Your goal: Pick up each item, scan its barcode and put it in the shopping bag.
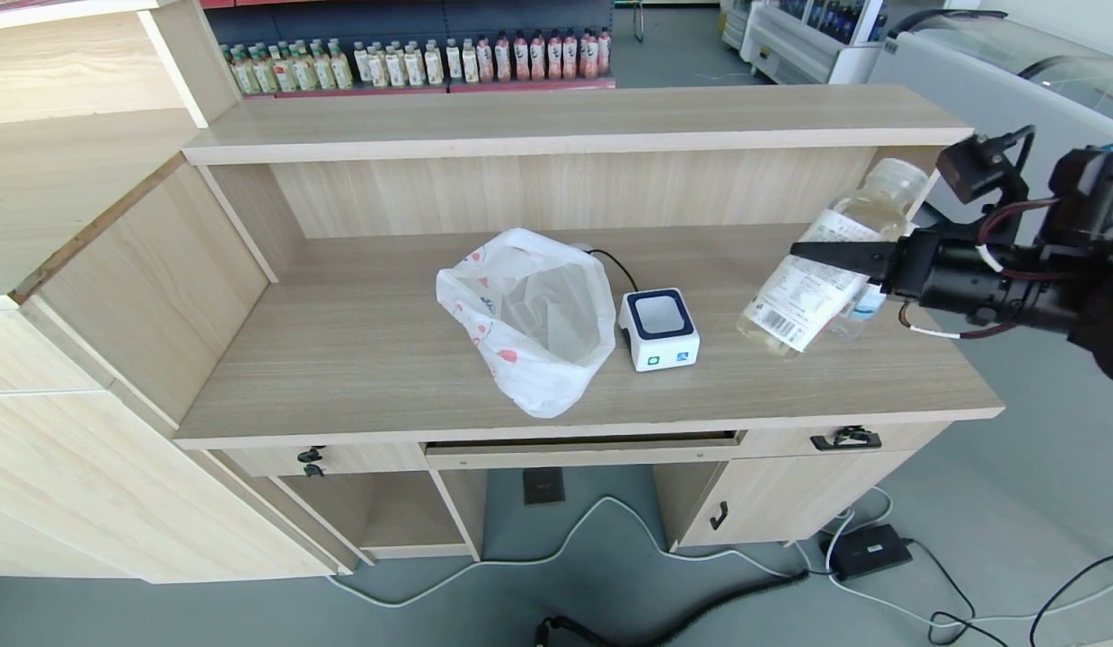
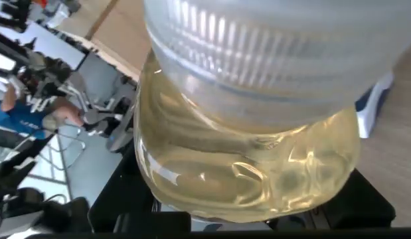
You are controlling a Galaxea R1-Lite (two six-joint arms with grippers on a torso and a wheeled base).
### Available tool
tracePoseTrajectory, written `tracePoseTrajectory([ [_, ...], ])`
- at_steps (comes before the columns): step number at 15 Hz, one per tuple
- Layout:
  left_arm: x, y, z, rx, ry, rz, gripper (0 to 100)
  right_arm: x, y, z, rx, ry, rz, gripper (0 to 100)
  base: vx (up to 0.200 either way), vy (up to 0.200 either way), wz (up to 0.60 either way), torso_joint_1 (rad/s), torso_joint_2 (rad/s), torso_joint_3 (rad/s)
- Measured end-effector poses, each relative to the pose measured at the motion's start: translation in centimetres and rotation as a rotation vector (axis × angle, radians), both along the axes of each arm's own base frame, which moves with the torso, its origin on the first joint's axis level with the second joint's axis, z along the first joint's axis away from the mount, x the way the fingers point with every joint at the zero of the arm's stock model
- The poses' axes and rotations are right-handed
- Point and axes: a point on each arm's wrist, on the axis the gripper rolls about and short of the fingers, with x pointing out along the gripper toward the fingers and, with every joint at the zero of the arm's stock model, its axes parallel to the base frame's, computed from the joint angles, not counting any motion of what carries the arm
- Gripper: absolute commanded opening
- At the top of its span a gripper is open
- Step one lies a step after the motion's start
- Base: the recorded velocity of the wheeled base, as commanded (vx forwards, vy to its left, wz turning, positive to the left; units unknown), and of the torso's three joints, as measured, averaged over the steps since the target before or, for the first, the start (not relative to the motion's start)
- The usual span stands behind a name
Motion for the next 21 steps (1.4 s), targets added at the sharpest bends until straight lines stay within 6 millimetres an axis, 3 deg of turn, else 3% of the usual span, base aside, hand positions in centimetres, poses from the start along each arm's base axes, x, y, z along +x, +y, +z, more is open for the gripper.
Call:
tracePoseTrajectory([
  [2, 0.0, 0.0, 0.0, 0.0, 0.0, 0.0, 100, -4.2, 1.0, 2.4, 0.062, 0.038, 0.173, 0, 0.0, 0.0, 0.0, 0.0, 0.0, 0.0],
  [5, 0.0, 0.0, 0.0, 0.0, 0.0, -0.001, 100, -8.4, 4.3, 4.8, 0.103, 0.052, 0.354, 0, 0.0, 0.0, 0.0, 0.0, 0.0, 0.0],
  [10, 0.0, 0.0, 0.0, 0.0, 0.0, 0.0, 100, -12.6, 7.7, 6.9, 0.131, 0.05, 0.559, 0, 0.0, 0.0, 0.0, 0.0, 0.0, 0.0],
  [16, 0.0, 0.0, 0.0, 0.0, 0.0, 0.0, 100, -14.7, 8.5, 7.9, 0.142, 0.03, 0.643, 0, 0.0, 0.0, 0.0, 0.0, 0.0, 0.0],
  [21, 0.0, 0.0, 0.0, 0.0, 0.0, 0.0, 100, -14.7, 8.6, 6.8, 0.128, 0.032, 0.64, 0, 0.0, 0.0, 0.0, 0.0, 0.0, 0.0],
])
